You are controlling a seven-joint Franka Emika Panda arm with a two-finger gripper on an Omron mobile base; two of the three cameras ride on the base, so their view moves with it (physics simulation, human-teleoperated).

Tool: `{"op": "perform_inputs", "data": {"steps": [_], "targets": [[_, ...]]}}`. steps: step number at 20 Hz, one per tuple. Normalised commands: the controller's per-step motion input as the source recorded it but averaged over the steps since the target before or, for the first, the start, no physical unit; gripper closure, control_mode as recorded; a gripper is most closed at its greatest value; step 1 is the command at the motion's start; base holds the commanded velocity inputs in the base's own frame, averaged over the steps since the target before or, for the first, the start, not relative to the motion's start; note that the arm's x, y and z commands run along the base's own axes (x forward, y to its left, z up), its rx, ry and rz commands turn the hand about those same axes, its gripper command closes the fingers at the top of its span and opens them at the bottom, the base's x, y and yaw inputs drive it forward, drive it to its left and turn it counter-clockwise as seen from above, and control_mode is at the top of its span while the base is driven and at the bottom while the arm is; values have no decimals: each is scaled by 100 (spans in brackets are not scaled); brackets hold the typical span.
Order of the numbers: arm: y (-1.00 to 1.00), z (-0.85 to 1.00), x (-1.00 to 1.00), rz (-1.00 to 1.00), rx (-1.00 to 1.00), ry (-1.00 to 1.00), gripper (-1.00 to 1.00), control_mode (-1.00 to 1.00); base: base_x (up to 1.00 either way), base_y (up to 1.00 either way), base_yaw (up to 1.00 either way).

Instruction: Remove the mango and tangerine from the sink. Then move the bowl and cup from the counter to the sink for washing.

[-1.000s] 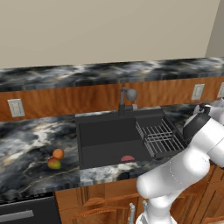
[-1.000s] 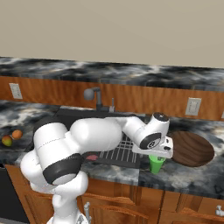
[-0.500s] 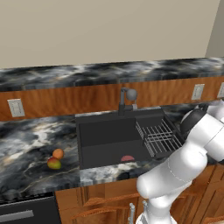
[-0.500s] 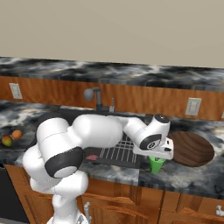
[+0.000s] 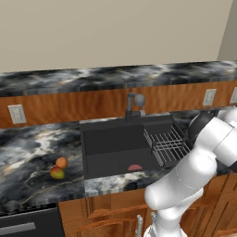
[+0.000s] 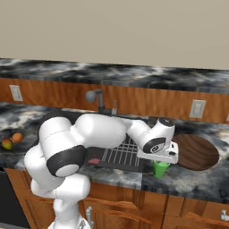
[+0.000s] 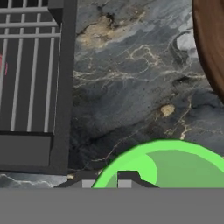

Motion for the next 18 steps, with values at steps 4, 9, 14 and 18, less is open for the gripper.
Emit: {"op": "perform_inputs", "data": {"steps": [4,9,14,18], "targets": [[6,0,-1,0,-1,0,100,-100,0,0,0],[18,6,-10,3,-9,-5,100,-100,0,0,0],[28,8,-11,9,-13,-13,100,-100,0,0,0],[30,8,-16,12,-15,-12,100,-100,0,0,0]]}}
